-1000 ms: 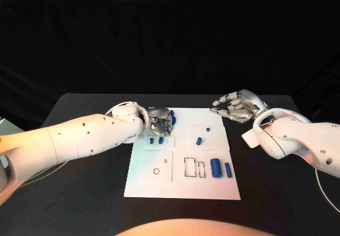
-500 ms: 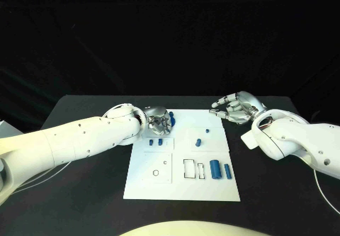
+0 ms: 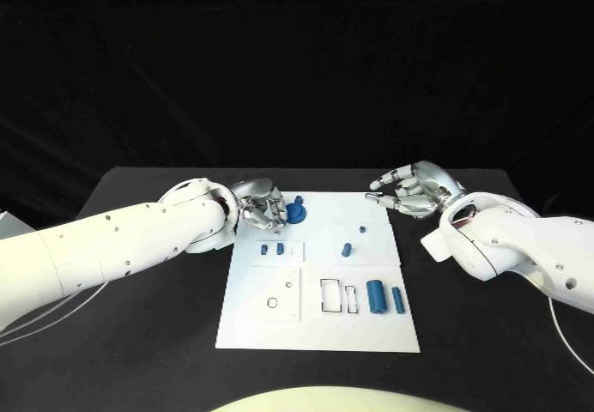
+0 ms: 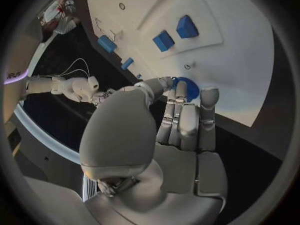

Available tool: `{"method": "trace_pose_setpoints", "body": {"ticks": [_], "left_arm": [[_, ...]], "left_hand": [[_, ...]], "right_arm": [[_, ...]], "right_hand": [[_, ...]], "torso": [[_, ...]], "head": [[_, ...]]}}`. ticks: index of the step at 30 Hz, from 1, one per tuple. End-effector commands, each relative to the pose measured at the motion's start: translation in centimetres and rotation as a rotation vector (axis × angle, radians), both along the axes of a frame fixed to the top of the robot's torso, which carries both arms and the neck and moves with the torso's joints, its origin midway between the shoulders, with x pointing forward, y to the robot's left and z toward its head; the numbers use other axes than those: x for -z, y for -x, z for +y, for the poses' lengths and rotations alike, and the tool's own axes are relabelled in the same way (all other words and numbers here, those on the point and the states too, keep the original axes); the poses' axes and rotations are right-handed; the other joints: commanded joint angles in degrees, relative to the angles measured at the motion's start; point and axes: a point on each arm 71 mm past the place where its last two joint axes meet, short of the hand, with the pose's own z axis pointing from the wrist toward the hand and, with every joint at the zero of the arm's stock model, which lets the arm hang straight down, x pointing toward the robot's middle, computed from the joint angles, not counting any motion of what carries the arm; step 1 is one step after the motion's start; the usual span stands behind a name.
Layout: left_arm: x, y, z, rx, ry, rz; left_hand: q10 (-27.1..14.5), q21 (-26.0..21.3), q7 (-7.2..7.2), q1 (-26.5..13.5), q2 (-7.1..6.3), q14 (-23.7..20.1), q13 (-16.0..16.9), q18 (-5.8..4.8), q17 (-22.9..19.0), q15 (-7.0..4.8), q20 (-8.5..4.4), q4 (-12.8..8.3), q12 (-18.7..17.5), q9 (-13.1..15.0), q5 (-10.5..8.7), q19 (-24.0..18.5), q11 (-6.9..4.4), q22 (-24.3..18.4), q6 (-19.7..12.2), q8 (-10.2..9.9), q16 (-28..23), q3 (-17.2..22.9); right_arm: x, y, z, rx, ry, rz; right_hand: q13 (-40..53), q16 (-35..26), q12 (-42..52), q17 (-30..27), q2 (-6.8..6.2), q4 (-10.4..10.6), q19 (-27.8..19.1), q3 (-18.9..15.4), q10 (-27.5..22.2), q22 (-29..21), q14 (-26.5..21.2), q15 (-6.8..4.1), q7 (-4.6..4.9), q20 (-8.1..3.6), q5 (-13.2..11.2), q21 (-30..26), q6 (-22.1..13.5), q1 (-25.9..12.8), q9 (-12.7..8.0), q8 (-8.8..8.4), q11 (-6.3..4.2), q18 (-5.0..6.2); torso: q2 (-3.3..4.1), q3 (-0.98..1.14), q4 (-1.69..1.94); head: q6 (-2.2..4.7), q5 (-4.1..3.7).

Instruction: Assemble the parts on the task board

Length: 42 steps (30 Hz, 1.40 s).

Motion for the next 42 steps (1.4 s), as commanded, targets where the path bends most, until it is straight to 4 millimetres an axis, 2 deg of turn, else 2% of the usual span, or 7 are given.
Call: {"method": "trace_pose_setpoints", "body": {"ticks": [1,5,11,16,20,27,42], "left_arm": [[0.0,0.1,0.0,0.001,0.014,0.022],[0.1,0.1,0.3,0.003,-0.003,0.023],[0.3,0.1,0.4,0.008,-0.023,0.026],[0.6,0.2,0.4,0.013,-0.044,0.038],[0.9,0.2,0.4,0.014,-0.054,0.044],[1.2,0.2,0.5,0.015,-0.063,0.055],[1.4,0.3,0.4,0.021,-0.072,0.067]], "left_hand": [[0.44,0.34,-0.03,-0.61,-0.07,0.23,-0.04,-0.94,-0.35,0.12,-0.02,-0.28,-0.54,1.53,0.04,0.26,-0.03,-0.03,0.36,-0.49,-0.03,-0.17],[0.54,0.31,-0.02,-1.08,-0.28,0.23,-0.02,-0.94,-0.29,0.17,0.01,-0.17,-0.93,1.58,0.02,0.21,0.00,-0.04,0.36,-0.74,-0.05,-0.33],[0.59,0.37,-0.05,-1.09,-0.31,0.28,-0.01,-0.97,-0.17,0.16,0.02,-0.21,-0.98,1.59,0.02,0.30,-0.02,0.09,0.39,-0.77,-0.03,-0.34],[0.65,0.37,-0.08,-1.12,-0.39,0.33,0.00,-0.97,-0.01,0.16,0.03,-0.26,-1.07,1.61,0.01,0.30,-0.04,0.11,0.42,-0.82,0.00,-0.38],[0.66,0.27,-0.10,-1.12,-0.43,0.25,0.01,-0.92,-0.23,0.15,0.03,-0.31,-1.12,1.62,0.00,0.15,-0.05,-0.09,0.41,-0.86,-0.05,-0.38],[0.67,0.20,-0.12,-1.09,-0.45,0.21,0.02,-0.90,-0.29,0.14,0.03,-0.37,-1.22,1.63,0.00,0.06,-0.06,-0.21,0.39,-0.94,-0.07,-0.36],[0.75,0.16,-0.14,-0.95,-0.47,0.06,0.06,-0.88,-0.60,0.11,0.03,-0.60,-1.44,1.67,0.01,-0.03,-0.09,-0.26,0.42,-1.10,-0.16,-0.29]], "right_arm": [[0.1,0.1,0.1,-0.017,0.006,0.001],[0.1,0.1,0.1,-0.016,0.006,0.000],[0.1,0.1,0.0,-0.014,0.007,0.002],[0.1,0.1,0.0,-0.013,0.007,0.002],[0.2,0.1,0.0,-0.011,0.007,0.001],[0.2,0.1,0.0,-0.011,0.007,0.001],[0.1,0.1,0.0,-0.012,0.007,0.001]], "right_hand": [[5.75,-0.39,-0.10,12.48,0.22,-0.08,6.00,0.12,-0.06,15.08,5.37,-0.05,-0.23,-0.03,0.32,0.25,0.36,0.43,-0.01,0.37,-0.16,-0.39],[5.65,-0.44,-0.20,12.35,0.16,-0.07,6.00,0.17,-0.16,15.08,5.34,-0.06,-0.23,-0.04,0.54,0.25,0.35,0.47,-0.03,0.38,-0.16,-0.39],[5.65,-0.44,-0.20,12.35,0.16,-0.07,6.00,0.17,-0.16,15.08,5.34,-0.06,-0.23,-0.04,0.54,0.25,0.35,0.47,-0.03,0.38,-0.16,-0.39],[5.65,-0.44,-0.20,12.35,0.16,-0.07,6.00,0.17,-0.16,15.08,5.34,-0.06,-0.23,-0.04,0.54,0.25,0.35,0.47,-0.03,0.38,-0.16,-0.39],[5.61,-0.48,-0.25,12.24,0.13,-0.04,6.00,0.17,-0.20,15.08,5.31,-0.06,-0.23,-0.05,0.58,0.25,0.33,0.46,-0.05,0.37,-0.16,-0.39],[5.61,-0.48,-0.25,12.24,0.13,-0.04,6.00,0.17,-0.20,15.08,5.31,-0.06,-0.23,-0.05,0.58,0.25,0.33,0.46,-0.05,0.37,-0.16,-0.39],[5.65,-0.47,-0.19,12.28,0.11,-0.02,6.00,0.18,-0.15,15.08,5.32,-0.06,-0.22,-0.06,0.53,0.25,0.32,0.44,-0.05,0.38,-0.15,-0.39]], "torso": [[-0.09,0.00,0.22],[-0.13,-0.09,0.29],[-0.08,0.04,0.10],[-0.07,-0.01,0.09],[-0.04,0.01,0.18],[-0.04,0.00,0.08],[-0.06,0.02,0.12]], "head": [[-0.16,-0.01],[-0.10,0.04],[-0.15,0.35],[-0.16,0.35],[-0.17,0.35],[-0.22,0.46],[-0.27,0.43]]}}
